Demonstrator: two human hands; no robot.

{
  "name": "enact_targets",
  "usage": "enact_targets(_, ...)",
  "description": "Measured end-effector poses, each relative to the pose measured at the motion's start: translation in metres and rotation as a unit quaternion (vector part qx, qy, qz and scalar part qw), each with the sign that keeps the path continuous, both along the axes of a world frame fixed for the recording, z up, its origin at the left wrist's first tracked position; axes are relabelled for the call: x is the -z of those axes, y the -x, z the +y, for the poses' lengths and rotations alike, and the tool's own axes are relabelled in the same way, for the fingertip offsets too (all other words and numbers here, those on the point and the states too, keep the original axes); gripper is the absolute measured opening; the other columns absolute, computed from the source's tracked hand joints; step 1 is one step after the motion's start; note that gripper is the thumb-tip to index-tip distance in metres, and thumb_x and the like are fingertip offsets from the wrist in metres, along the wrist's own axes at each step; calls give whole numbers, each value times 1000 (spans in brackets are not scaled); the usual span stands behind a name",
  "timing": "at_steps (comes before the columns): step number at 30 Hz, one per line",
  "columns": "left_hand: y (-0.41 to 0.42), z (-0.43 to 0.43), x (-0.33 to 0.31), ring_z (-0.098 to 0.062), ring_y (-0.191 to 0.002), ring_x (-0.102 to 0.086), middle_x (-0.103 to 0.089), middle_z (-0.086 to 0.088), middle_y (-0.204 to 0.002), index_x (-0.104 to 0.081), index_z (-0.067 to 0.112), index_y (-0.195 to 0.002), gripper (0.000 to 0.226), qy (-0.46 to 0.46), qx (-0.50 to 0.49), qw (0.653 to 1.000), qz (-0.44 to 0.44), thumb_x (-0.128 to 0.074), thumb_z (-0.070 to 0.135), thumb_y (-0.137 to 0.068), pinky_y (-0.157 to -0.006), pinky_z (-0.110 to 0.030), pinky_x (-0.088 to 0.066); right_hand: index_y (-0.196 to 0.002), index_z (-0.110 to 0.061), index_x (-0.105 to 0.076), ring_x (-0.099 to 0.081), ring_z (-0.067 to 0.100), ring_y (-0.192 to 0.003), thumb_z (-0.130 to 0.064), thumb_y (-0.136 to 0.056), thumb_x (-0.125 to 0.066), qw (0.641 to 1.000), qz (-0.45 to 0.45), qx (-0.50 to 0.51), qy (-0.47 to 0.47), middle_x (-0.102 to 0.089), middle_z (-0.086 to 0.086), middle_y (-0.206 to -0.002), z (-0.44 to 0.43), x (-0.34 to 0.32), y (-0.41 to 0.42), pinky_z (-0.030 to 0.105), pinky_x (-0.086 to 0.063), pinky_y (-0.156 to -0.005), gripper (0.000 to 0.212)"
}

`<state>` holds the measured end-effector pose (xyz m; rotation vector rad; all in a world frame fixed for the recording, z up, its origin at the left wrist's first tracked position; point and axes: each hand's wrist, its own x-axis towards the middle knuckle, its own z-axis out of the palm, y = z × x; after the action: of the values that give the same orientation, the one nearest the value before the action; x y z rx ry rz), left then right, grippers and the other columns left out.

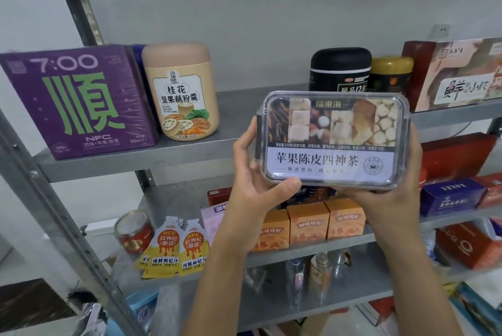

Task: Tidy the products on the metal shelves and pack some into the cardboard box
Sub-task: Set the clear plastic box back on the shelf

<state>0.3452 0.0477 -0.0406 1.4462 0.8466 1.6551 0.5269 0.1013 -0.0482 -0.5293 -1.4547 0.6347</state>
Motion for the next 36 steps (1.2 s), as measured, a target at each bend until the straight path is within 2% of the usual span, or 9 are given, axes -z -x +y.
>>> enact_targets(6,-1,-4,1,-21,-123,-58,-61,4,-132,-21,37,-146,92,-9,12,1000,-7,-71,9,-74,-94,-29,-51,-139,-41,-21,-39,-11,-129,-34,-52,-81,1000,-3,6,-3,-38,-35,-136,-4,1,0,9,-40,-99,106)
enact_targets(13,-6,-9,1,-28,-125,-57,-59,-2,-136,-29,35,-149,94,-13,-14,999,-51,-74,4,-73,-101,-49,-49,-140,-52,-21,-49,3,-127,-15,-50,-86,995,1,-68,73,-44,-5,-144,-9,2,-4,18,-51,-91,117)
enact_targets(16,-5,-9,-4,-32,-120,-60,-59,-10,-135,-35,29,-148,89,11,-24,995,-96,-77,10,-72,-92,-43,-55,-146,-48,-25,-57,16,-122,-1,-60,-78,967,41,-213,131,-52,-3,-141,-11,-7,-14,25,-54,-86,111)
enact_targets(20,1,-9,-9,-33,-112,-65,-62,-16,-129,-39,19,-146,87,33,-37,991,-127,-76,25,-67,-84,-36,-58,-149,-26,-32,-52,37,-127,-53,-62,-84,889,134,-378,219,-50,9,-145,-13,-17,-21,54,-48,-95,105)
enact_targets(22,2,-11,-12,-32,-110,-66,-64,-14,-126,-38,18,-147,88,29,-42,993,-107,-75,27,-68,-81,-33,-58,-143,-20,-44,-55,35,-125,-57,-78,-66,892,136,-355,247,-54,12,-140,-16,-18,-20,51,-52,-90,78)
enact_targets(25,0,-14,-16,-25,-106,-69,-71,0,-118,-27,32,-151,98,25,-40,995,-85,-76,24,-67,-81,-31,-58,-134,-13,-53,-67,27,-106,-28,-87,-58,906,113,-286,291,-66,12,-123,-16,-18,-19,32,-59,-74,50)
enact_targets(28,-14,-14,-18,-21,-103,-70,-73,3,-113,-17,40,-152,107,58,-57,990,-119,-84,20,-71,-84,-31,-58,-133,-5,-51,-70,25,-98,-23,-78,-64,914,155,-233,295,-70,13,-114,-11,-13,-14,30,-59,-69,60)
enact_targets(32,-49,-5,-10,-20,-110,-67,-69,2,-121,-28,41,-148,105,148,-43,974,-168,-86,50,-61,-99,-46,-51,-134,-20,-49,-67,27,-107,-20,-70,-76,929,212,-176,248,-67,8,-120,-16,-9,5,35,-59,-77,69)
enact_targets(36,-66,5,-9,-15,-105,-69,-72,6,-113,-54,32,-122,55,180,-50,973,-134,-77,49,-75,-97,-46,-53,-125,-33,-45,-69,19,-100,-31,-49,-89,940,181,-151,245,-68,2,-112,-26,-8,17,27,-57,-68,88)
